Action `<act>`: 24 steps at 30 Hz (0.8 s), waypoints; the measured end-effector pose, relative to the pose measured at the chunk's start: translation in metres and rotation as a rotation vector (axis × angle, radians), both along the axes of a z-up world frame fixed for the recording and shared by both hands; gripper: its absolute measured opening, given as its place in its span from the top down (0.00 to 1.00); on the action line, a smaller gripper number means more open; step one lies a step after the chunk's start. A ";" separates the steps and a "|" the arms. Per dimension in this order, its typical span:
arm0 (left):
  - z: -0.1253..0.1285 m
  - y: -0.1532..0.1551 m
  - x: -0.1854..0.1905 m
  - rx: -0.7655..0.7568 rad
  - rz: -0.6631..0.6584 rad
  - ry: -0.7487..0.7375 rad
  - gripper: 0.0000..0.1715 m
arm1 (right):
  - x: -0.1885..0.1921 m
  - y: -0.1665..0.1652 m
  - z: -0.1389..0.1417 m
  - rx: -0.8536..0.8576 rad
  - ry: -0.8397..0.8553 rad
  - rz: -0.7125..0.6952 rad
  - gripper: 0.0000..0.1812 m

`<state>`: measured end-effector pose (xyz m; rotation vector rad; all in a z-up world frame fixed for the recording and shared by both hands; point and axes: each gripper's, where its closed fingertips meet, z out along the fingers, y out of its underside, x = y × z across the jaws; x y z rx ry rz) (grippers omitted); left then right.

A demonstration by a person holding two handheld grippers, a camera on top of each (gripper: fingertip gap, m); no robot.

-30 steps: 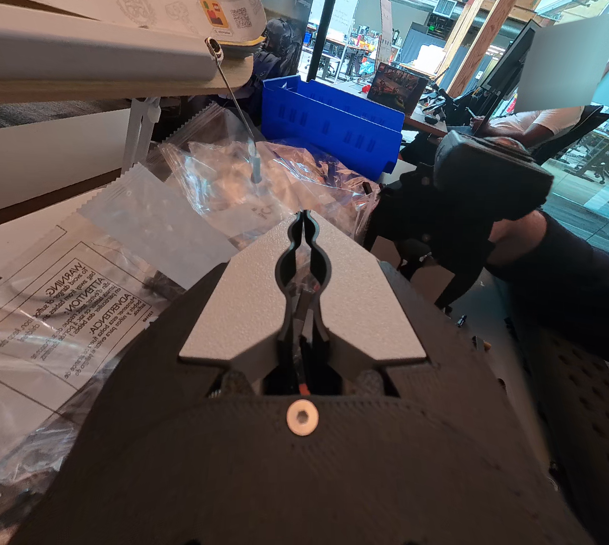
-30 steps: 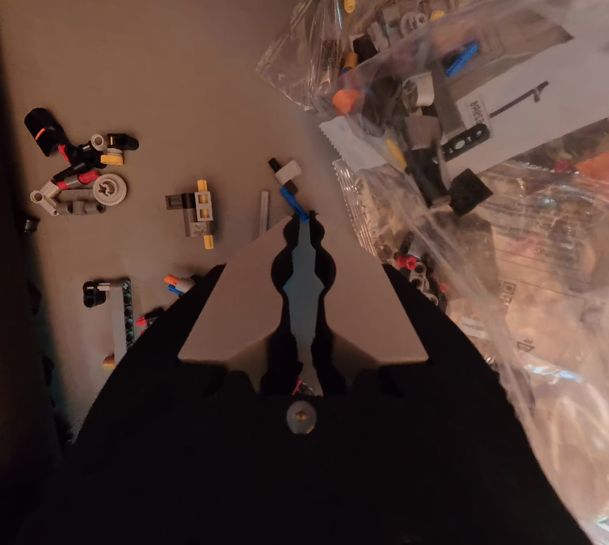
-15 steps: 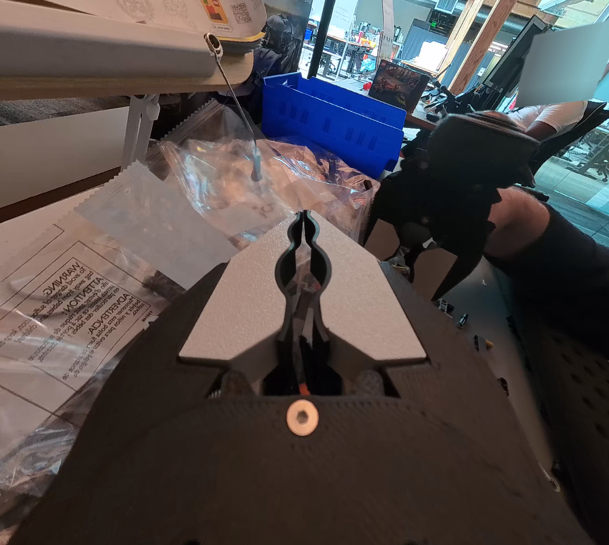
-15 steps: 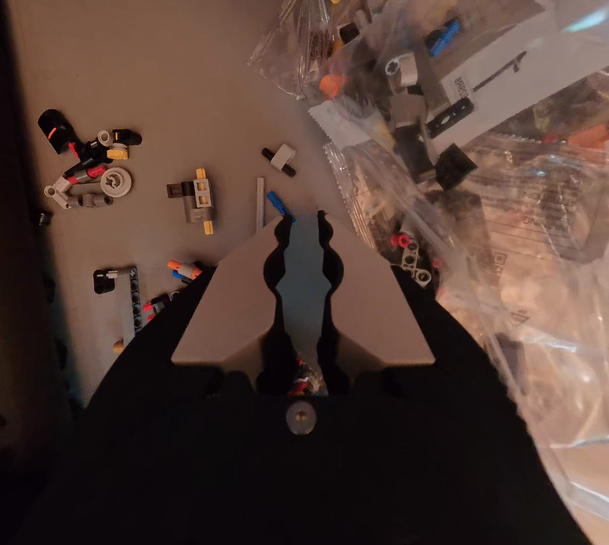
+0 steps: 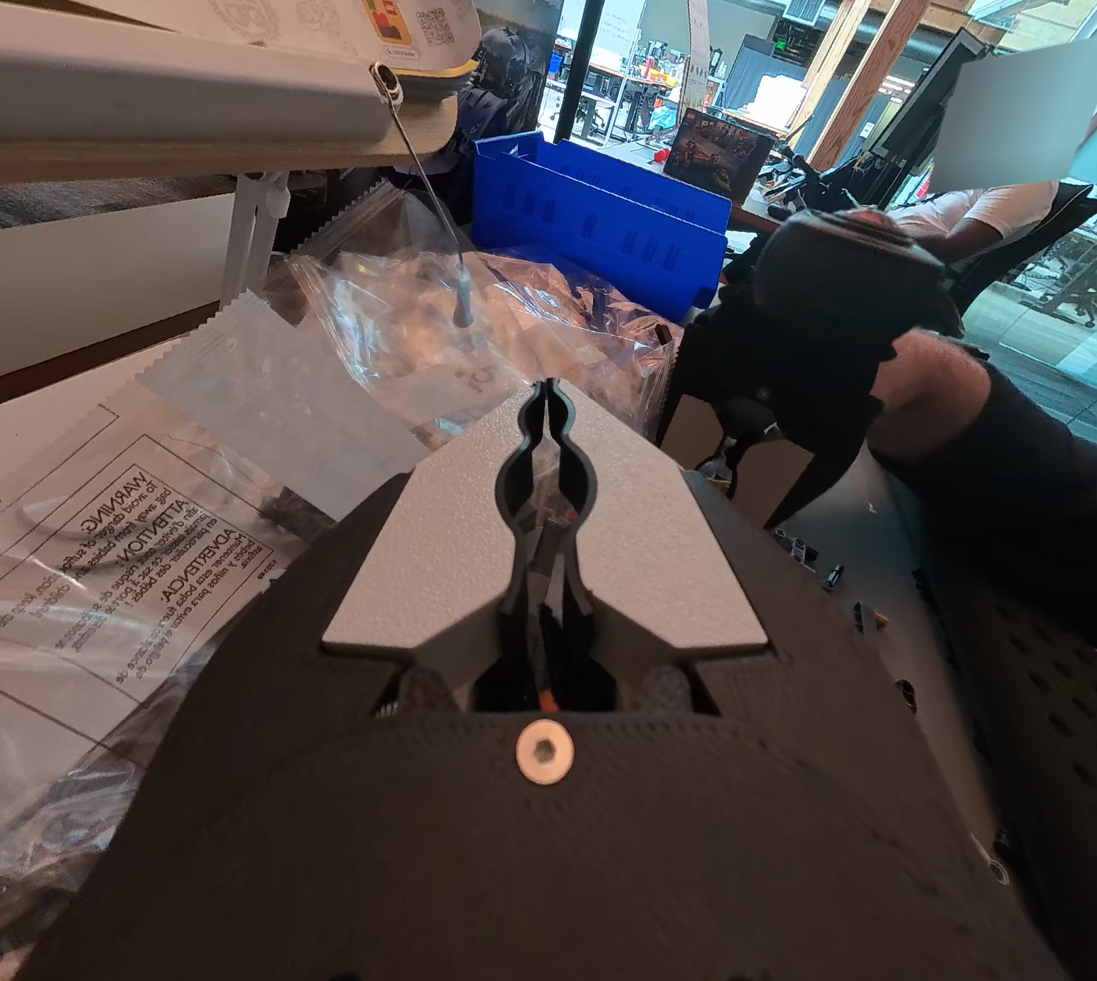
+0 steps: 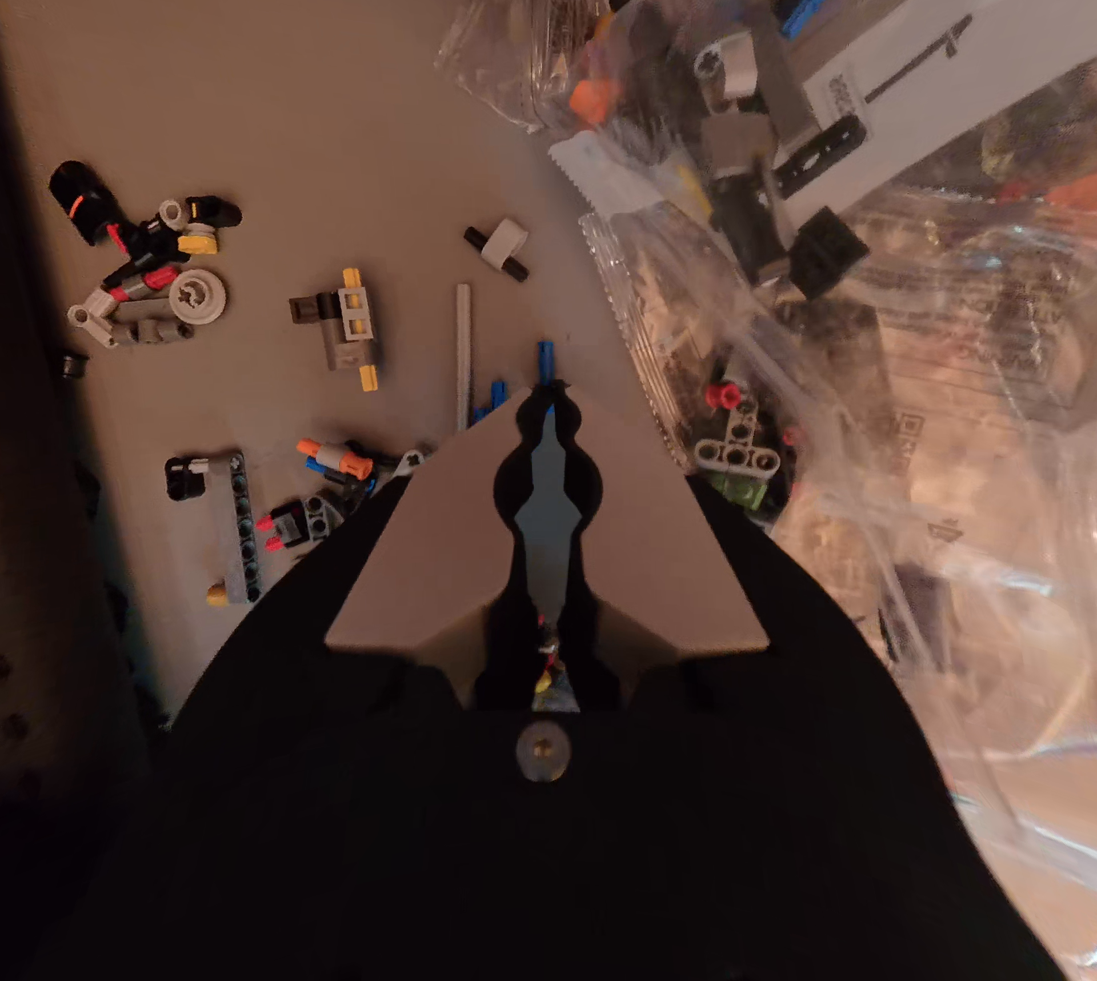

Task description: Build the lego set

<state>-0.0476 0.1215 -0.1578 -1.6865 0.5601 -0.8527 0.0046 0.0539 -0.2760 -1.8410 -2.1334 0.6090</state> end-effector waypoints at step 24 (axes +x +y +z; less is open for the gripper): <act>-0.001 0.000 0.001 -0.001 -0.002 0.003 1.00 | 0.014 -0.013 -0.002 -0.037 -0.047 0.060 0.93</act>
